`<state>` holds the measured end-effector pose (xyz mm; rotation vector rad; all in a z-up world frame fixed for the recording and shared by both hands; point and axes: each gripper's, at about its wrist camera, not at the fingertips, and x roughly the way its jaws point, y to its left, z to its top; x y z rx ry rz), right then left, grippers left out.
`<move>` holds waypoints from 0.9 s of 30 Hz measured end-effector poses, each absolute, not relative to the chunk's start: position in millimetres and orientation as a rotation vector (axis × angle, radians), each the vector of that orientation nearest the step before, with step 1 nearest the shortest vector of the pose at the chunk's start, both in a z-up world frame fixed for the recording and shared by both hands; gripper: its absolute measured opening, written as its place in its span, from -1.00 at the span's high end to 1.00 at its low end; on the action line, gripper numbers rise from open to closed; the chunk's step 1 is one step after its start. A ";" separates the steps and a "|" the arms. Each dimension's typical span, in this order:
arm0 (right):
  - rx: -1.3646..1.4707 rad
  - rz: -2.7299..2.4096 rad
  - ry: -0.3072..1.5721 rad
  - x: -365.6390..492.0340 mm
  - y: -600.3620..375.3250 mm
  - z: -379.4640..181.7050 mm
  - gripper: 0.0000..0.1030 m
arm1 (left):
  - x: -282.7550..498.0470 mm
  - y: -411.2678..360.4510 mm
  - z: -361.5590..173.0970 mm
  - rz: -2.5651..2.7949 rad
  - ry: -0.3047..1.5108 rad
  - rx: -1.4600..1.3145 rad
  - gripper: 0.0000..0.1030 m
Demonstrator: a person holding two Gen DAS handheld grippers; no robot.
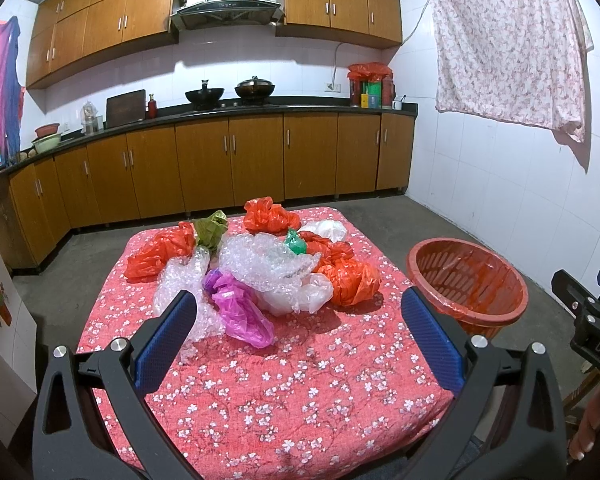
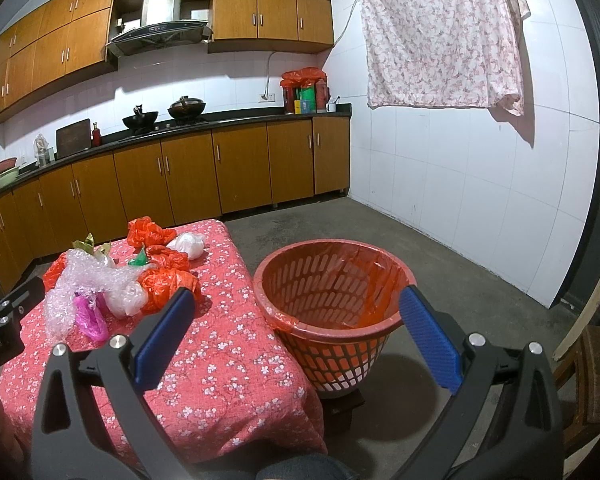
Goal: Collect trash
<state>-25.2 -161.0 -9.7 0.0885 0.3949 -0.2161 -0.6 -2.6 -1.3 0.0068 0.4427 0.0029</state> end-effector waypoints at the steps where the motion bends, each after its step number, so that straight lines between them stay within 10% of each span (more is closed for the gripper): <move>1: 0.089 -0.217 0.394 -25.3 -161.2 -9.7 -0.92 | -0.4 -2.6 -1.3 0.003 0.443 0.008 -0.97; 27: 0.093 -0.215 0.400 -22.0 -165.6 -12.2 -0.92 | -8.1 -3.1 -9.5 0.008 0.447 0.007 -0.97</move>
